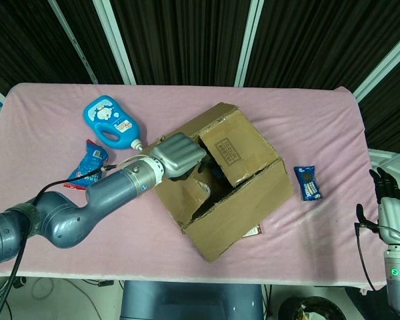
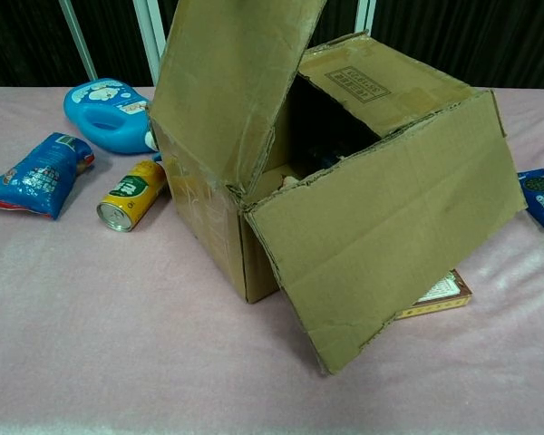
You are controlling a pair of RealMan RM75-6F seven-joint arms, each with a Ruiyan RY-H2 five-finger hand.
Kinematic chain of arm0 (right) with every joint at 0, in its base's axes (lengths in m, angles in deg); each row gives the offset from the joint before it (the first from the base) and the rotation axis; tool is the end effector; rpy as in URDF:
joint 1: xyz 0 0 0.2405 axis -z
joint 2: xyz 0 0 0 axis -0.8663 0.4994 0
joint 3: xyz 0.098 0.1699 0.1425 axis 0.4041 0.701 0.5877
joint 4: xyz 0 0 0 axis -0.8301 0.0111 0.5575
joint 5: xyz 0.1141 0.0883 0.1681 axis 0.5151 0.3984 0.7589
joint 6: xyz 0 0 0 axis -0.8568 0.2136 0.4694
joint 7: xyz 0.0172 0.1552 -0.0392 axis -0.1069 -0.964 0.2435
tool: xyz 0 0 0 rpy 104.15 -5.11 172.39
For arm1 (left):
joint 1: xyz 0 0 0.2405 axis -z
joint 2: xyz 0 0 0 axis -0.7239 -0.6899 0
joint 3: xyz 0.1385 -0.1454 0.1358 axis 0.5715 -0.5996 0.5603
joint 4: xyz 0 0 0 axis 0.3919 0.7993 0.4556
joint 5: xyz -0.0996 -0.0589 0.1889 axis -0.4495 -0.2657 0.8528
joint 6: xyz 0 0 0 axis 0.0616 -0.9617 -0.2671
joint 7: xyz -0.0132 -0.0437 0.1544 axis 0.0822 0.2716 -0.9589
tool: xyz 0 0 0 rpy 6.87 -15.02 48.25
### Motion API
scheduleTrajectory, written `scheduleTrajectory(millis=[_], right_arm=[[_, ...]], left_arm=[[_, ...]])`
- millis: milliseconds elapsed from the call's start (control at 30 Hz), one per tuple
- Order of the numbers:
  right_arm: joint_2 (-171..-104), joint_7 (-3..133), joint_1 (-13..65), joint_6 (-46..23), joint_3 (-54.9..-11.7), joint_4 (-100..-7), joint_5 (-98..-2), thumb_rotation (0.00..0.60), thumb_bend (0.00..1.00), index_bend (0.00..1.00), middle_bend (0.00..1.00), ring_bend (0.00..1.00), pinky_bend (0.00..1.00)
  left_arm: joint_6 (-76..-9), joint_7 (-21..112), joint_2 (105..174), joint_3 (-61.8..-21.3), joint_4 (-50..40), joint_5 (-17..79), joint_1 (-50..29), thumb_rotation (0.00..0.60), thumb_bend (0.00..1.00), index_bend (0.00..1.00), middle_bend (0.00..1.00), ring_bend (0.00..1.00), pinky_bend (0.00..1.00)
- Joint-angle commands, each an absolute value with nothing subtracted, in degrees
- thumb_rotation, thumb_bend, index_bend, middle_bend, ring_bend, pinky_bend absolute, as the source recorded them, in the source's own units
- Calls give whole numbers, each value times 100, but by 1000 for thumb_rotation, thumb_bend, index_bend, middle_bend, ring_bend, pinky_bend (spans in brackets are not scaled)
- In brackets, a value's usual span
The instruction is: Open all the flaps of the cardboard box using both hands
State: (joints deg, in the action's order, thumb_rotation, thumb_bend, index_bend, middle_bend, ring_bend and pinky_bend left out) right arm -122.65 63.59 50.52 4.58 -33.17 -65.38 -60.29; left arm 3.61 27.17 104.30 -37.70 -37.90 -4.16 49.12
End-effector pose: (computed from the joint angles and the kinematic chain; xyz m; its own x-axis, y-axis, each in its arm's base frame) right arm -0.3247 -0.2508 0.1509 0.3223 0.0805 0.9432 -0.9402 0.1430 0.3090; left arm 0.0869 0.3785 0.0876 0.7129 0.3647 0.5989 0.6452 -0.6758 -0.3565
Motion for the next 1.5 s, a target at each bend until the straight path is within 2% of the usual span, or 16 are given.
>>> scheduleTrajectory(millis=[33,633,933,1200,1267,1333,1400,1433,1500], right_arm=[[-12266,6356,5055,457,-3312,-6541,-6029,600,506,50,13,0,207],[-12277,6345,5068,421,-3315,-6596,-6059,600,507,50,14,0,207],[-12284,6351,5079,397,-3309,-6631,-6042,600,507,50,14,0,207],[-12281,6369,5084,367,-3316,-6654,-6034,600,507,50,14,0,207],[-12280,6372,5086,352,-3317,-6665,-6024,600,507,50,14,0,207],[-12277,6382,5086,345,-3318,-6669,-6023,600,507,50,14,0,207],[-12275,6391,5087,338,-3316,-6678,-6016,600,507,50,14,0,207],[-12271,6391,5090,331,-3316,-6685,-6008,600,508,50,14,0,207],[-12261,6399,5093,320,-3314,-6699,-5994,600,508,50,14,0,207]], left_arm=[[592,2970,10178,-3759,-3958,-379,4955,600,963,434,618,460,506],[1693,3914,8801,-3855,-4733,147,4813,600,961,434,618,460,513],[2386,4424,8170,-4083,-5091,732,4203,600,954,433,618,460,513],[2476,4662,8001,-4290,-5249,1126,3721,600,936,429,615,458,513],[2440,4749,7965,-4369,-5303,1254,3499,600,890,421,605,451,511],[2270,4807,7966,-4427,-5361,1370,3259,600,788,402,582,432,500],[1795,4882,8015,-4455,-5470,1501,2877,600,636,352,517,375,449],[1376,4900,8073,-4432,-5561,1601,2608,600,589,328,485,347,422],[423,4841,8244,-4308,-5737,1823,2070,600,464,246,353,237,319]])
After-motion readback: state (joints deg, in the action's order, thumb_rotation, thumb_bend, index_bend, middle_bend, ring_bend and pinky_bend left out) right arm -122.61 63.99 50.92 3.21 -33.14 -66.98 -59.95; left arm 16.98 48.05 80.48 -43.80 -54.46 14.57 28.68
